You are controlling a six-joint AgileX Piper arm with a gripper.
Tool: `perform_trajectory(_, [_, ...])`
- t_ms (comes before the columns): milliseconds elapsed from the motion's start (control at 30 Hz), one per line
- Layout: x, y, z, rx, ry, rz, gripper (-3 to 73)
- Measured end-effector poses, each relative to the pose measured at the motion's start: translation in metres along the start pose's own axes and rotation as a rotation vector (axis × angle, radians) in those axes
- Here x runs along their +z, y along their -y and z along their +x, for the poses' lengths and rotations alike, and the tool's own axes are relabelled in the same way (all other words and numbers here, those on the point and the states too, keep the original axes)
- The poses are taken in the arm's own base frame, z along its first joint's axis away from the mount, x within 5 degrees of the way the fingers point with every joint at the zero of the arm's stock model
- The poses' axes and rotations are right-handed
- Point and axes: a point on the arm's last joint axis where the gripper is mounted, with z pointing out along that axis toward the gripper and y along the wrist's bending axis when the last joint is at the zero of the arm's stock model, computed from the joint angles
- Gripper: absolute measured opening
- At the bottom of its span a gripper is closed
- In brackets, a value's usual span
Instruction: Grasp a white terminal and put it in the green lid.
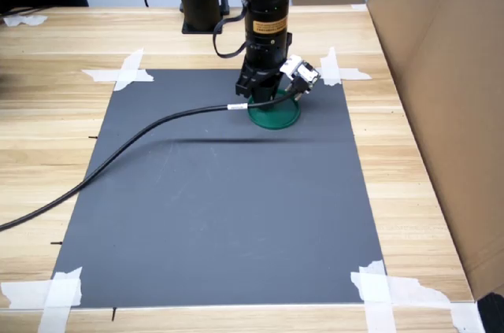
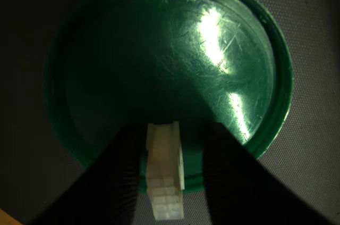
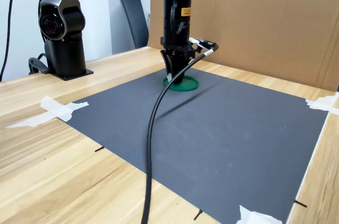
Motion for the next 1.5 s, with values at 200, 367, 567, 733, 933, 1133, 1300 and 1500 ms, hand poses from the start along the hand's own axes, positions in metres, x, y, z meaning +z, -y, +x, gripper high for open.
perform_trajectory(200, [-0.002, 0.0, -0.001, 0.001, 0.017, 0.004, 51.7])
perform_trajectory(367, [-0.022, 0.002, -0.004, 0.0, 0.113, 0.063, 62.9])
perform_trajectory(567, [-0.028, 0.0, -0.006, 0.074, 0.161, 0.046, 63.1])
perform_trajectory(733, [-0.055, 0.003, -0.01, 0.153, 0.321, 0.124, 55.6])
perform_trajectory(933, [-0.077, 0.003, -0.008, 0.216, 0.415, 0.161, 9.6])
perform_trajectory(1133, [-0.103, 0.0, -0.003, 0.216, 0.511, 0.213, -2.3])
perform_trajectory(1300, [-0.125, -0.003, 0.004, 0.222, 0.593, 0.255, -2.7])
perform_trajectory(1500, [-0.174, 0.007, 0.035, 0.399, 0.818, 0.385, -2.7])
